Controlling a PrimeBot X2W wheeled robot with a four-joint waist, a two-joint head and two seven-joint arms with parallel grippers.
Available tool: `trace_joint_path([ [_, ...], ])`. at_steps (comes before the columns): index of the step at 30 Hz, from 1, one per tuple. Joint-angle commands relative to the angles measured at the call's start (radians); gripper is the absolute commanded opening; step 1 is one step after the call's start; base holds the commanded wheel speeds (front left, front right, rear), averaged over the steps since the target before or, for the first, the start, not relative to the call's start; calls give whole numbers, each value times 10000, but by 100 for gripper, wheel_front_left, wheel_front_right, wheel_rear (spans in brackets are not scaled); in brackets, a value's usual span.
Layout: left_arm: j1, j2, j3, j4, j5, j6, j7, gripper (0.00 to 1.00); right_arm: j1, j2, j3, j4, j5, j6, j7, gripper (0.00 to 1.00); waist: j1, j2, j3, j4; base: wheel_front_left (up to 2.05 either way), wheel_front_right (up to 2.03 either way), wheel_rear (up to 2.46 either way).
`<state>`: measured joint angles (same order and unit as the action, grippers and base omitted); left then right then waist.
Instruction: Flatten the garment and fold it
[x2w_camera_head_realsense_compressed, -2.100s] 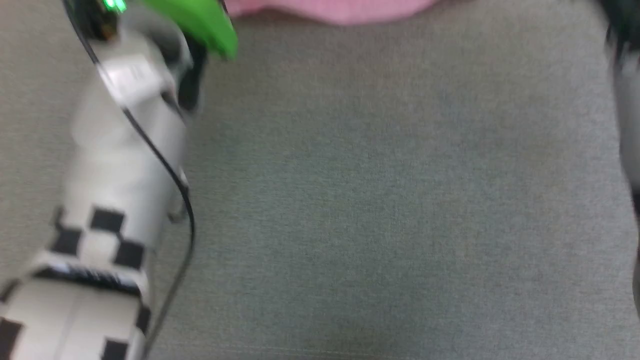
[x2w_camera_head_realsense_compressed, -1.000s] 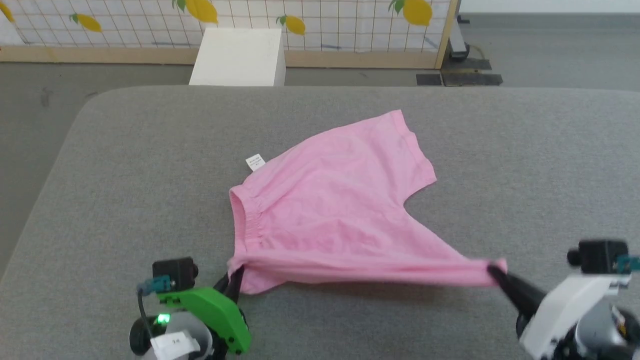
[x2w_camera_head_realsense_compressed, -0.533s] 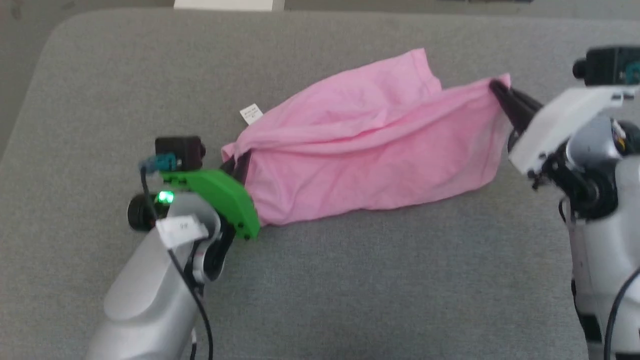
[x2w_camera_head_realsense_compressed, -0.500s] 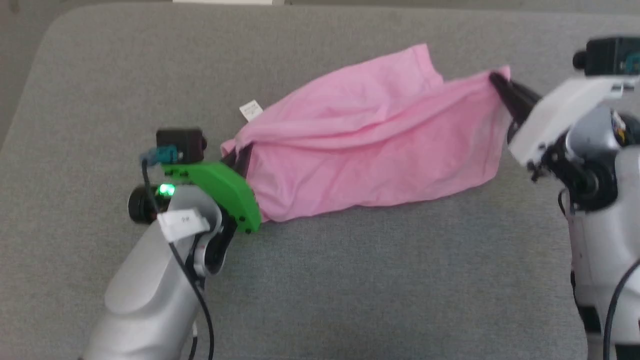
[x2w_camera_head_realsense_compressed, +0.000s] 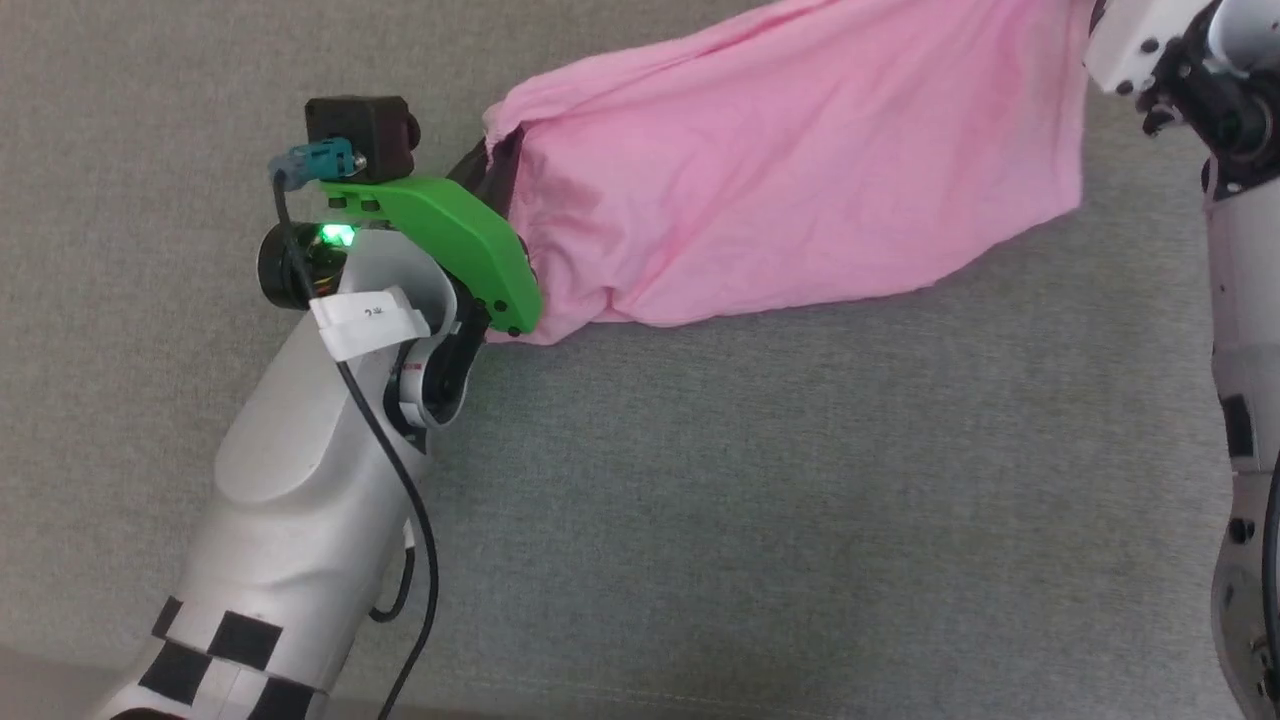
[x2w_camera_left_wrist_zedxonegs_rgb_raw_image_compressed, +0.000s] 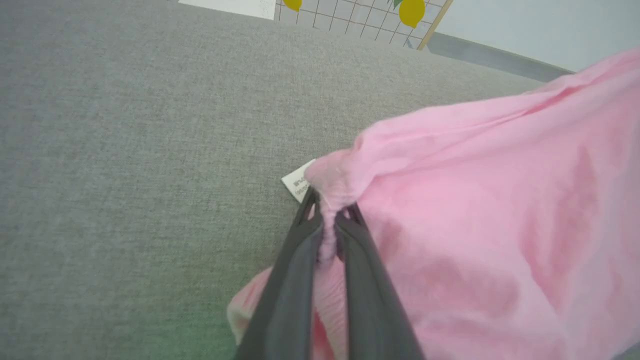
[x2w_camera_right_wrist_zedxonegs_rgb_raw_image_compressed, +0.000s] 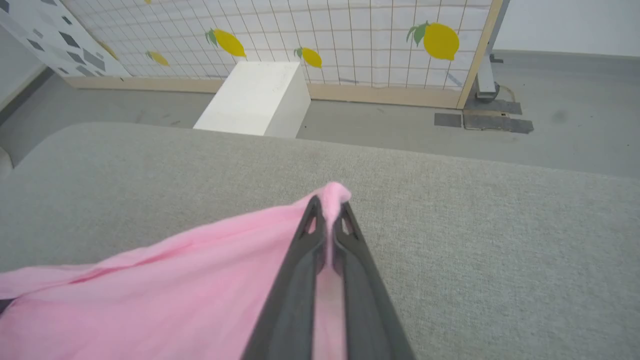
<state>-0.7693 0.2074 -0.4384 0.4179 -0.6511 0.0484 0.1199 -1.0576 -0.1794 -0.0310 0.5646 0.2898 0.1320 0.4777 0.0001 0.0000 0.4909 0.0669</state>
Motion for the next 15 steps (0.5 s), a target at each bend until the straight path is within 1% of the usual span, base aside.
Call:
trace_joint_path([
  [1, -185, -61, 30, 110, 4, -8, -122, 0, -270, -8, 47, 247, -180, -13, -27, 0, -1, 0, 526, 393, 0, 0, 0],
  [9, -341, -218, -22, 582, -88, -70, -223, 0, -637, 97, 261, 1485, -994, -13, 228, 0, -1, 0, 755, 550, 0, 0, 0],
  [13, -409, -302, -61, 722, -149, -81, -184, 0, -732, 215, 477, 1790, -986, -13, 46, 0, -1, 0, 782, 588, 0, 0, 0],
  [14, -417, -309, -68, 749, -165, -83, -168, 24, -753, 215, 544, 1839, -950, -13, -78, 35, -1, 0, 768, 596, 0, 0, 0],
  [15, -408, -311, -76, 766, -174, -81, -159, 24, -762, 210, 599, 1880, -917, -13, -175, 87, -1, 0, 730, 601, 0, 0, 0],
])
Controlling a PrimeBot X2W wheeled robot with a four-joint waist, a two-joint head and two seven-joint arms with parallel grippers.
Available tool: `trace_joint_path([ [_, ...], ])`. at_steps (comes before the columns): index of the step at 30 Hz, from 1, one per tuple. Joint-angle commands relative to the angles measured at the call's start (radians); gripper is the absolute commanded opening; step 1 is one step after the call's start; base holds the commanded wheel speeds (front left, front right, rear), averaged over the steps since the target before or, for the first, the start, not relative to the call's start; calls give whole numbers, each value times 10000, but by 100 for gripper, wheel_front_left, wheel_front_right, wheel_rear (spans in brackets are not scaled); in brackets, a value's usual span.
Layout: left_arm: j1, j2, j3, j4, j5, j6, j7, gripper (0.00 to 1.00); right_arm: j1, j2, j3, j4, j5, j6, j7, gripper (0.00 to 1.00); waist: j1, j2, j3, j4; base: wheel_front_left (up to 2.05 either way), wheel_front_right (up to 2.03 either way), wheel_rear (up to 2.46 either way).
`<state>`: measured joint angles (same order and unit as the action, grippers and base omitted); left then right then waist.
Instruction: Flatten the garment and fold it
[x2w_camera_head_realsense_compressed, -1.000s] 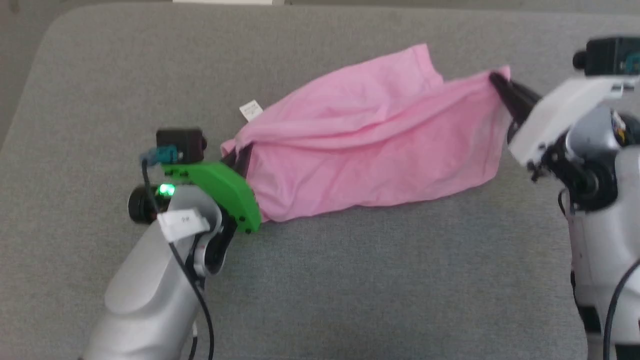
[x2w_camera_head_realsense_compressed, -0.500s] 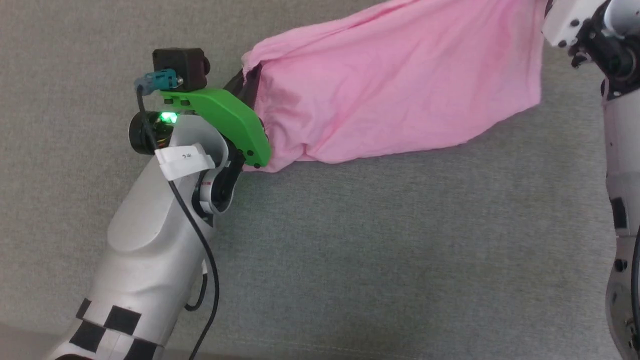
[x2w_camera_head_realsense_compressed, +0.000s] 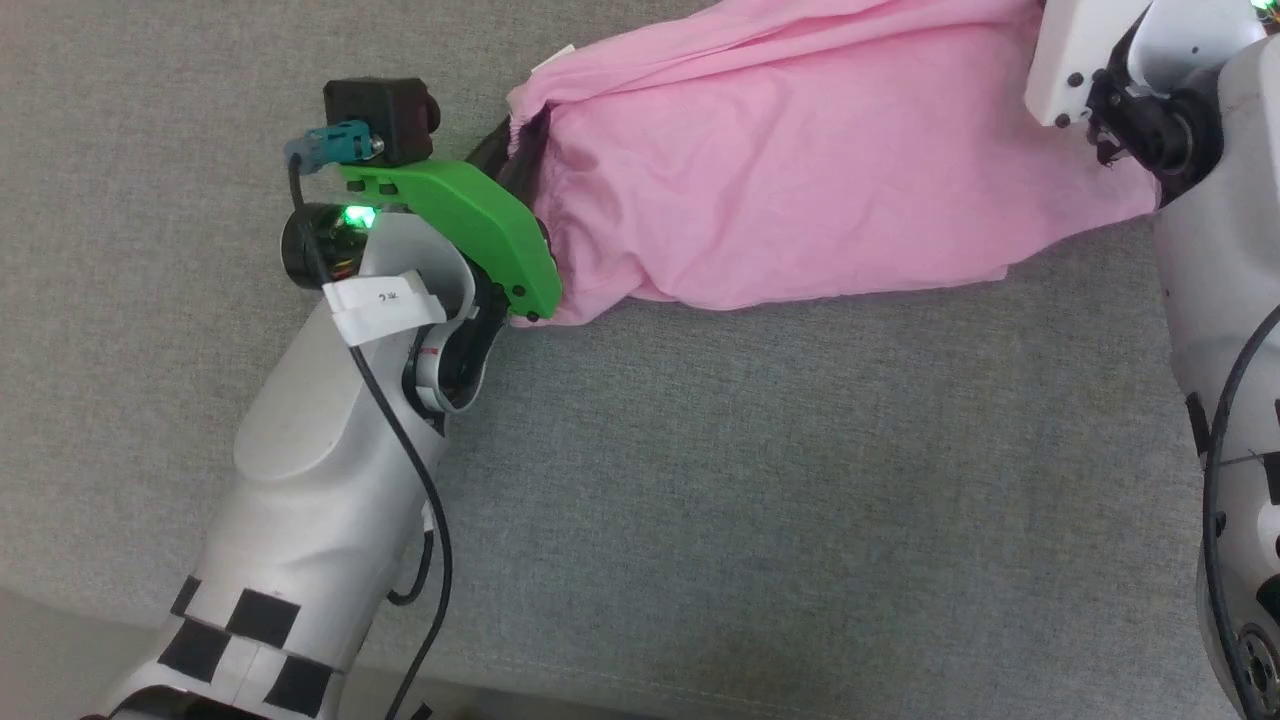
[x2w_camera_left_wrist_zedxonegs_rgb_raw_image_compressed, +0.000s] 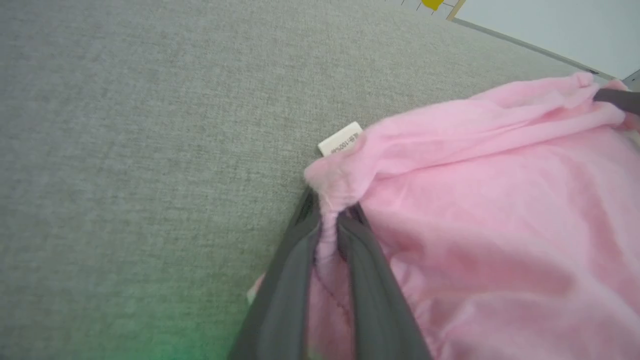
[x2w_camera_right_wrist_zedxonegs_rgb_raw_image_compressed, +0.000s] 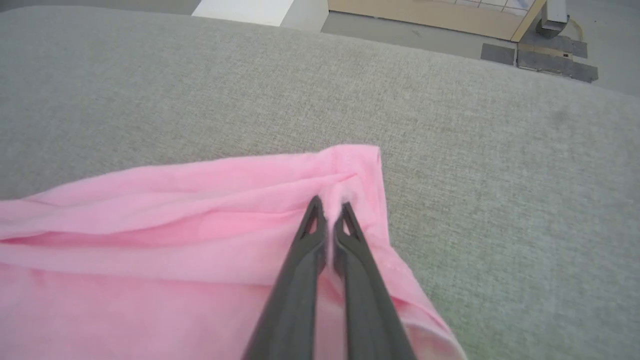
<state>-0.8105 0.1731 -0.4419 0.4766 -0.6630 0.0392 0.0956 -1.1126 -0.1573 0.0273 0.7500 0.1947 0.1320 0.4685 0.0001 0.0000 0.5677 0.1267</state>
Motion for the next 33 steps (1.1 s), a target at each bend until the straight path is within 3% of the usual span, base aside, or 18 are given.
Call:
trace_joint_path([
  [1, 22, 38, -54, 194, -66, 16, 111, 100, -240, -35, 37, 71, 77, -13, -217, 100, -1, 0, -91, 7, 0, 0, 0],
  [10, 391, 248, 74, 49, -259, 87, 110, 100, -313, -320, -217, 296, 662, -13, -1447, 100, -1, 0, -1188, -32, 0, 0, 0],
  [14, 859, 516, 267, -501, -159, 144, -612, 100, 171, -544, -30, 298, 1100, -13, -1587, 100, -1, 0, -1898, -105, 0, 0, 0],
  [22, 3272, 1308, 225, -2126, 1226, 670, -3301, 100, 1811, -1358, 291, 435, 1805, -13, -330, 100, -1, 0, -2857, -198, 0, 0, 0],
  [28, 4590, 1106, 825, -3151, 1985, 1059, -3565, 100, 2580, -1610, 196, 332, 2084, -13, 524, 100, -1, 0, -2886, -127, 0, 0, 0],
  [33, 5332, 619, 1494, -3961, 2638, 1005, -3570, 100, 3038, -1434, 280, 147, 2198, -13, 1018, 100, -1, 0, -2695, -76, 0, 0, 0],
])
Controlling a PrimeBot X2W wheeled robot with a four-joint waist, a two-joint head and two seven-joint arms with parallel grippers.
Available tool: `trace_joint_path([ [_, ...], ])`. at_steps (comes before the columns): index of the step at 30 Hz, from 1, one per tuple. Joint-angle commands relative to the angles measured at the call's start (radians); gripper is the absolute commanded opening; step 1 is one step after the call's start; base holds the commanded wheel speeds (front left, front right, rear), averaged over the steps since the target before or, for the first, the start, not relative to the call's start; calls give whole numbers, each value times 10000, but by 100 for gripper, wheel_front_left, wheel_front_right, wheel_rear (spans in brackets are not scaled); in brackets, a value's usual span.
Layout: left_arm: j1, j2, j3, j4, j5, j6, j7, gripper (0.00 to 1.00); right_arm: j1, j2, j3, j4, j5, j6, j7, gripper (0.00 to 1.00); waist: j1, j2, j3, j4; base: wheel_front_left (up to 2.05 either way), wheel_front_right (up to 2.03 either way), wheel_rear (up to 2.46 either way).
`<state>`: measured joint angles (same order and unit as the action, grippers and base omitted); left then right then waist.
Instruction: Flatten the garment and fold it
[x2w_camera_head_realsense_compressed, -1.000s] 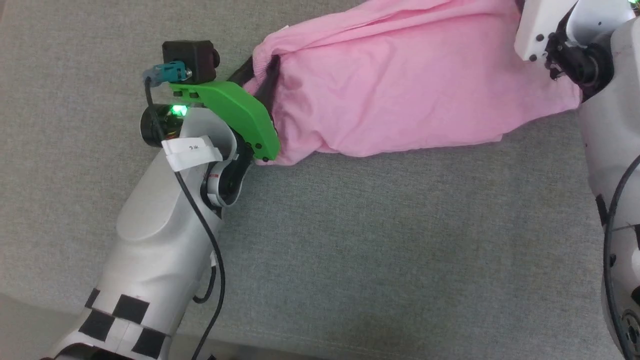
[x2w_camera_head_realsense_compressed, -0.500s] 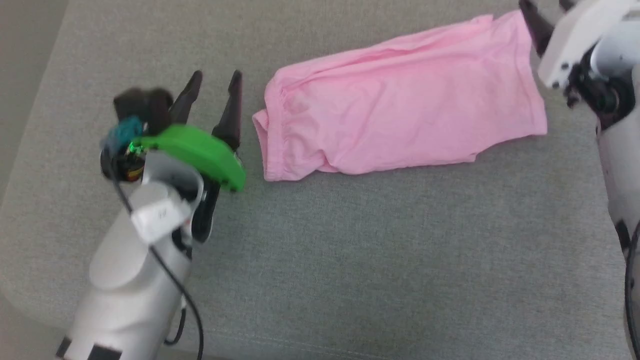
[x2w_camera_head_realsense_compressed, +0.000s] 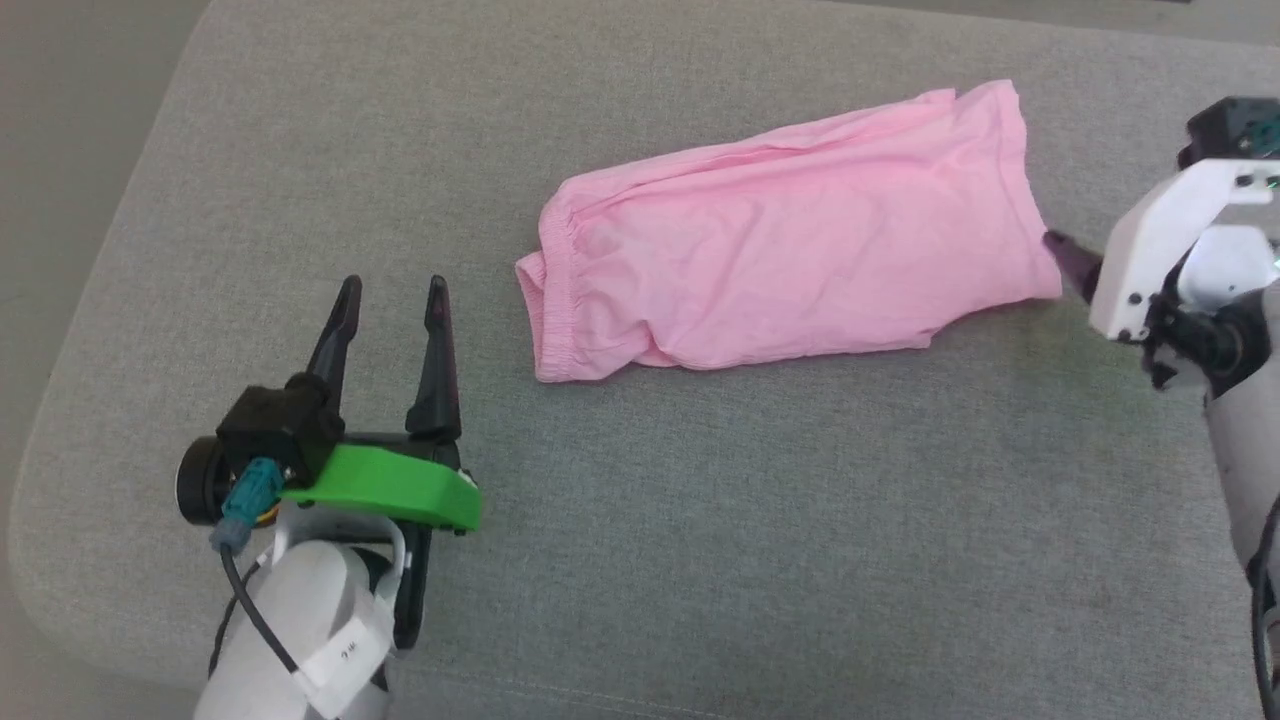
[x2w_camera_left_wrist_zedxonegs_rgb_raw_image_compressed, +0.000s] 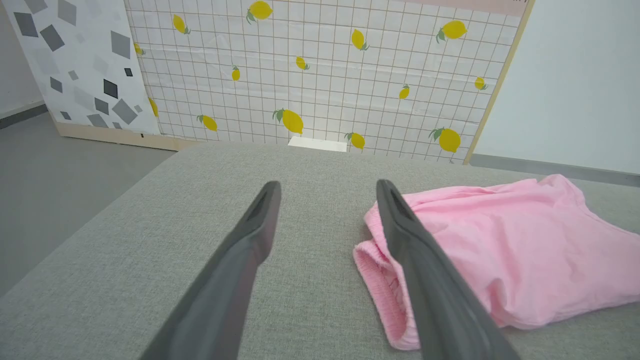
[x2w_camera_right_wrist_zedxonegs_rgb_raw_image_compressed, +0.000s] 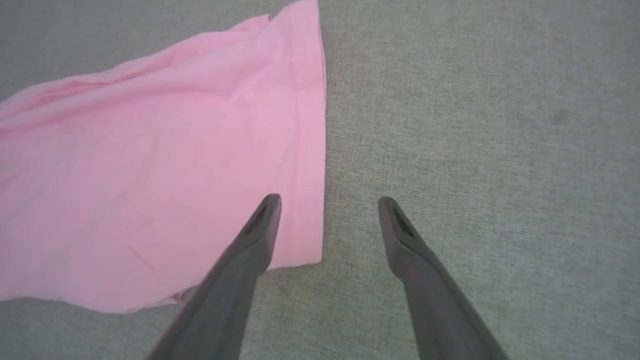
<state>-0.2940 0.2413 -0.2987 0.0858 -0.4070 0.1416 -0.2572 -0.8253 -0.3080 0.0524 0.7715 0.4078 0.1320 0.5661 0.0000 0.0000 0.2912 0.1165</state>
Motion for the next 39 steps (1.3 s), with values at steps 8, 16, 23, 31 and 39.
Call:
trace_joint_path([
  [8, 479, -679, 656, -246, 683, -502, -44, 100, 652, 448, 433, -156, -160, -13, 312, 100, 0, 0, 403, 149, 0, 0, 0],
  [16, 401, -1055, 1096, -131, 1097, -960, -44, 100, 823, 513, 1051, -73, -819, -13, 357, 87, 0, 0, 584, 220, 0, 0, 0],
  [23, 334, -1401, 1231, 404, 915, -1280, 90, 100, 625, 387, 1006, -251, -1262, -13, -29, 0, 0, 0, 486, 177, 0, 0, 0],
  [31, -1768, -1584, -215, 988, 649, -326, 6614, 100, 534, 549, 974, -857, -1110, -13, -86, 0, 0, 0, 504, 74, 0, 0, 0],
  [39, -2616, -1170, -510, 1929, 981, -99, 8477, 100, 541, 637, 1217, -1303, -914, -13, -27, 0, 0, 0, 854, -175, 0, 0, 0],
])
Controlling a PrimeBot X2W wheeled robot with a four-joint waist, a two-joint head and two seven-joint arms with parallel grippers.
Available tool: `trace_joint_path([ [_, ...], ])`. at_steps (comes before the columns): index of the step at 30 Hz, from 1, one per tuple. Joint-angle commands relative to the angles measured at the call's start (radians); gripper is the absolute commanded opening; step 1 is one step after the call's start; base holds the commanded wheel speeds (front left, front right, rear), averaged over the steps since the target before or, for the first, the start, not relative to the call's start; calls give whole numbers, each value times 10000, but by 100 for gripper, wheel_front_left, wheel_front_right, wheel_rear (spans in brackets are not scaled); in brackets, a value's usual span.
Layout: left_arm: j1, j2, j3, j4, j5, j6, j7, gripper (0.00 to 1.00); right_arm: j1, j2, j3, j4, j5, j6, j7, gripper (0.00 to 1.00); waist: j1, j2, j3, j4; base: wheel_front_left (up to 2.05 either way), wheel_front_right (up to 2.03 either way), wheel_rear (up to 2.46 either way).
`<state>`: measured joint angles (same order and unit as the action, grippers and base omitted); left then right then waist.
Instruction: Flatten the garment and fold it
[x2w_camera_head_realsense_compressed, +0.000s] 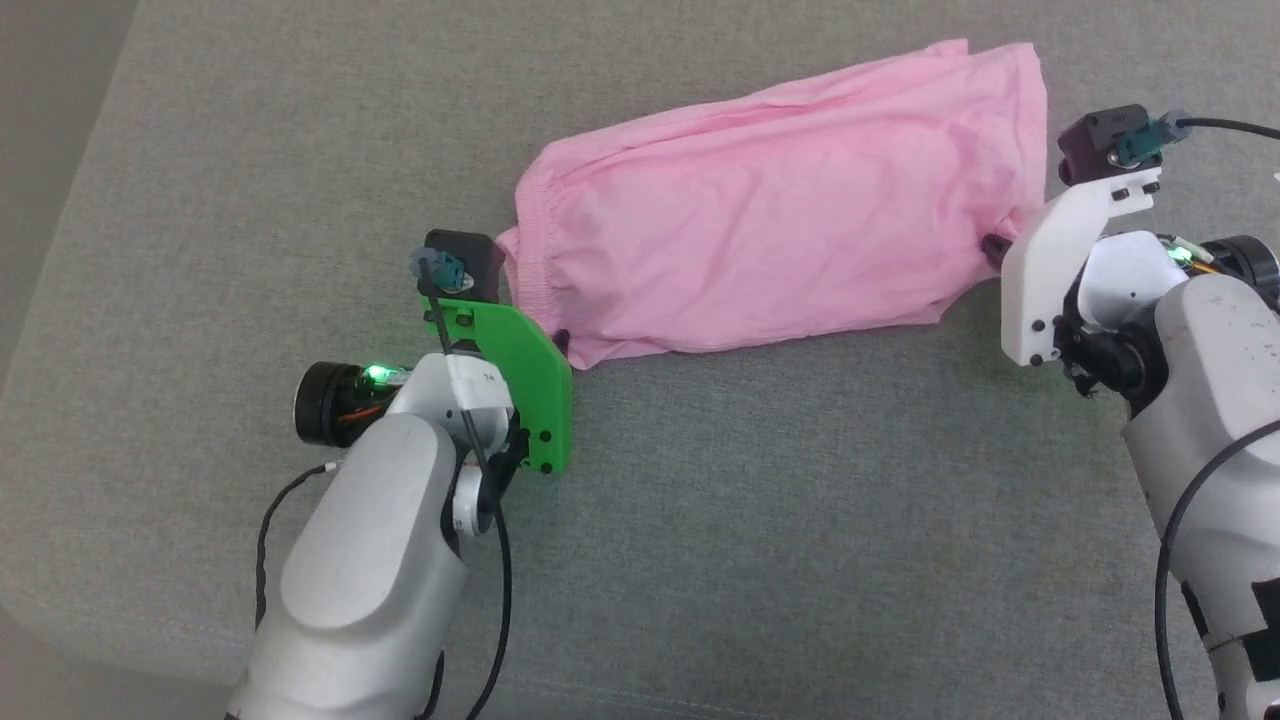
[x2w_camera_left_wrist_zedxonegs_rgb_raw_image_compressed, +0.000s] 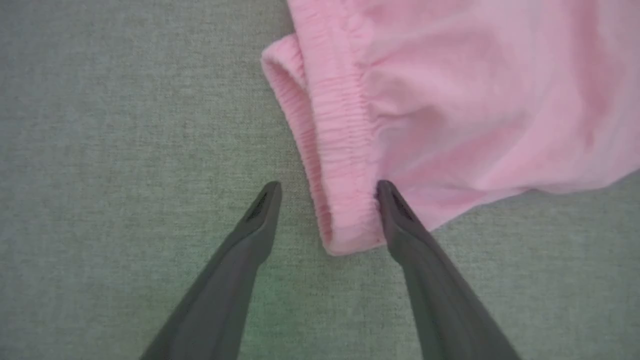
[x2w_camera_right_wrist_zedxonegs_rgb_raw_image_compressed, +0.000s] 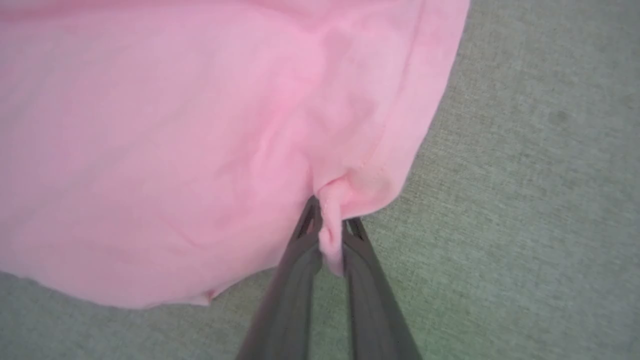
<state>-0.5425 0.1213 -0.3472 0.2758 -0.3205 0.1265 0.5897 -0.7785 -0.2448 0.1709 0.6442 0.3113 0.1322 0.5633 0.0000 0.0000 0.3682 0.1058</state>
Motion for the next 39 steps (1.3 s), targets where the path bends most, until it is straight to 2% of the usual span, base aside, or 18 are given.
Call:
trace_joint_path([
  [1, -221, 43, -57, 211, 131, 29, 45, 100, 80, -27, 64, -86, 65, -15, 23, 0, 0, 0, 122, -90, 0, 0, 0],
  [4, -365, -37, -118, 706, -35, -125, 144, 100, 105, -99, 130, -226, 112, -15, 68, 0, 0, 0, 192, -140, 0, 0, 0],
  [5, -377, -59, -161, 851, -80, -191, 185, 97, 117, -120, 155, -256, 121, -15, 82, 0, 0, 0, 197, -151, 0, 0, 0],
  [6, -385, -98, -188, 985, -172, -288, 172, 42, 135, -140, 179, -289, 141, -15, 99, 0, 0, 0, 200, -164, 0, 0, 0],
  [7, -378, -137, -198, 1077, -275, -379, 152, 2, 150, -158, 196, -313, 157, -15, 108, 0, 0, 0, 198, -170, 0, 0, 0],
  [14, -129, -392, -138, 1339, -1232, -979, 94, 0, 418, -336, 71, -526, 342, -15, 9, 0, 0, 0, -93, -45, 0, 0, 0],
  [20, 28, -195, 173, 934, -1560, -1059, -154, 0, 1117, -554, -205, -1166, 807, -15, -126, 0, 0, 0, -776, 114, 0, 0, 0],
  [31, 1734, 517, 412, -541, -2059, -806, 777, 0, 4090, -714, -812, -3679, 1497, -15, 768, 0, 0, 0, -1806, -46, 0, 0, 0],
  [39, 3060, 666, 419, -634, -2317, -327, 1398, 0, 6488, 122, -1436, -5305, 1247, -15, 1746, 0, 0, 0, -1648, -223, 0, 0, 0],
])
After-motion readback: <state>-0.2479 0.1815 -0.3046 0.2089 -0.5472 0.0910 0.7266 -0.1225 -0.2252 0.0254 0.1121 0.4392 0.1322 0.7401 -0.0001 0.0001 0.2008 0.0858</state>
